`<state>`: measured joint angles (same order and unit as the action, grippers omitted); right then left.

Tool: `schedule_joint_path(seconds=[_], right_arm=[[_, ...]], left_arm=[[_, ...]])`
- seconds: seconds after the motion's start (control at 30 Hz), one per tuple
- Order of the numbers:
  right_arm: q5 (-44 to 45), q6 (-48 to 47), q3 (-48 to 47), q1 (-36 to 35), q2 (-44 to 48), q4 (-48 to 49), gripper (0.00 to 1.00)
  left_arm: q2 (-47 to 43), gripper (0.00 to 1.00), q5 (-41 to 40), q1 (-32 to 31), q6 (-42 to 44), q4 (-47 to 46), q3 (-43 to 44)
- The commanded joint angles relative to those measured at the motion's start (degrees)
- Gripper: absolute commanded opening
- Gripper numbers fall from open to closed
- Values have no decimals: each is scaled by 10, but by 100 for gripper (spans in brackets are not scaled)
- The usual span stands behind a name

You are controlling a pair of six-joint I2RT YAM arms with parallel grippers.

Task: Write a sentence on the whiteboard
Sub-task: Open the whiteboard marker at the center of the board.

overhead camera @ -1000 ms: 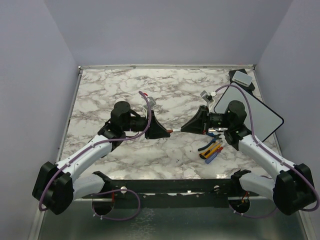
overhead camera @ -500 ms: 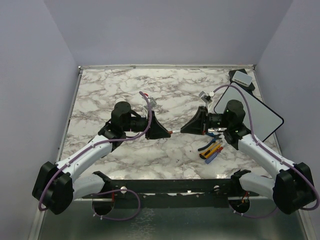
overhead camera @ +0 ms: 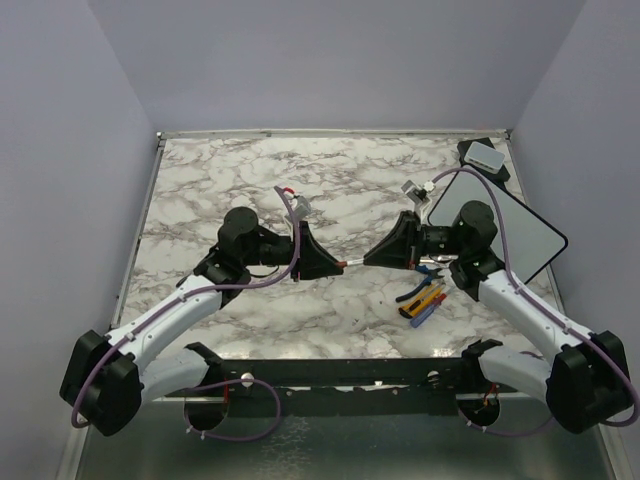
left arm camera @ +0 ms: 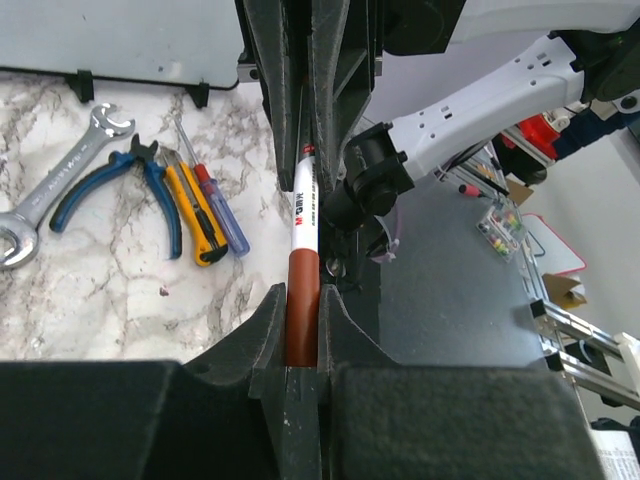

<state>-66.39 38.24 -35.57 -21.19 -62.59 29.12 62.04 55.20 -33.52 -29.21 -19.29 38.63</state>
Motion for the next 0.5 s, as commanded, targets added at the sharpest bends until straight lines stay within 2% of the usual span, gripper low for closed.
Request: schedule_joint_path(seconds=[0.0, 0.3, 0.47], right_arm=[[-29, 48, 14, 51, 19, 59, 0], [-38, -16, 6, 83, 59, -44, 0], [-9, -103, -27, 92, 86, -179, 0]], left_arm=[[-35, 0, 12, 8, 21, -7, -16], [-70, 0, 17, 23, 2, -23, -22], [-66, 0, 37, 30, 45, 53, -2]])
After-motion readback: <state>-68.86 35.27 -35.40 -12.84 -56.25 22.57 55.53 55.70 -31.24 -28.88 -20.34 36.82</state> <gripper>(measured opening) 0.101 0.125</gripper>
